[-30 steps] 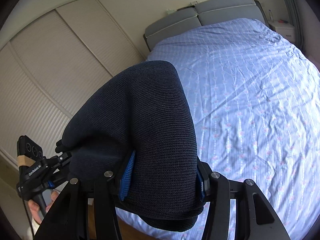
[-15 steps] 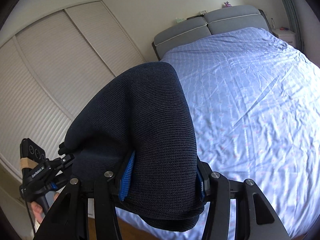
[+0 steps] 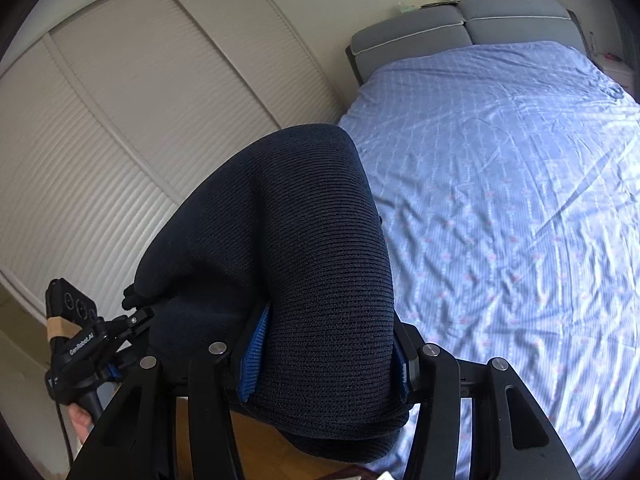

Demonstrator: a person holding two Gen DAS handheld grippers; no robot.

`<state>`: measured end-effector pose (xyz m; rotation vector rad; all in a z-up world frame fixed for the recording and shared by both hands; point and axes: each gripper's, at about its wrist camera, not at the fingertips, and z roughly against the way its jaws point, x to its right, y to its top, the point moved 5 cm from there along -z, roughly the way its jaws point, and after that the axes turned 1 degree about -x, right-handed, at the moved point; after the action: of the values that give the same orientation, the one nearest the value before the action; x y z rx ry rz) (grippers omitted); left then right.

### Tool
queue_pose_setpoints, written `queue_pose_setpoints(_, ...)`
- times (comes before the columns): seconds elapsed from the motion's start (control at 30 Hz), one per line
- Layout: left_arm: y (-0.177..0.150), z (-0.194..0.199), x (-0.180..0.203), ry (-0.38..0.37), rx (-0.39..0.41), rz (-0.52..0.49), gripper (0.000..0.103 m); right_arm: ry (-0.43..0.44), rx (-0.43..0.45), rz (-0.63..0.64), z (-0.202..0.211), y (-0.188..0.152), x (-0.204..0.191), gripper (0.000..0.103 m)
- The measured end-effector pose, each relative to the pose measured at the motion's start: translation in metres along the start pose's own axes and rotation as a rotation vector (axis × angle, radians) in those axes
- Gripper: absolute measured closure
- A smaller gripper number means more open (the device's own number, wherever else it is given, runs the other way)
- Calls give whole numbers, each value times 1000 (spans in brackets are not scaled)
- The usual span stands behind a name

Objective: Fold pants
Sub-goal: 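Carry the folded sweatpants with both tools toward the stack of black clothes, then lower the sweatpants onto the clothes stack and open both tools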

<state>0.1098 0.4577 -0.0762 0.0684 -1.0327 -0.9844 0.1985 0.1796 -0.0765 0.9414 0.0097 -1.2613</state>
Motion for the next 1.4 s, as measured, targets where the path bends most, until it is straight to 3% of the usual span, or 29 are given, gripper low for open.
queue_pose_setpoints(0.17,37,5,-36,-21,5,5,51,-5,-4,34,-31,10,-32,51)
queue_pose_setpoints(0.37,99,-4,-83,-7,-70,-43,51,-28,-3,-38,-84,14,-72,51)
queue_pose_setpoints(0.73,189,-75,-164,-15,-226,-99,51,-70,-19,-200,-190,20,-96,51)
queue_pose_setpoints(1.1,266,-201,-234,-14,-345,-108,51,-123,-112,-230,-311,65,-69,51)
queue_pose_setpoints(1.4,275,-285,-266,41,-462,-112,51,-205,-177,-318,-379,78,-25,51)
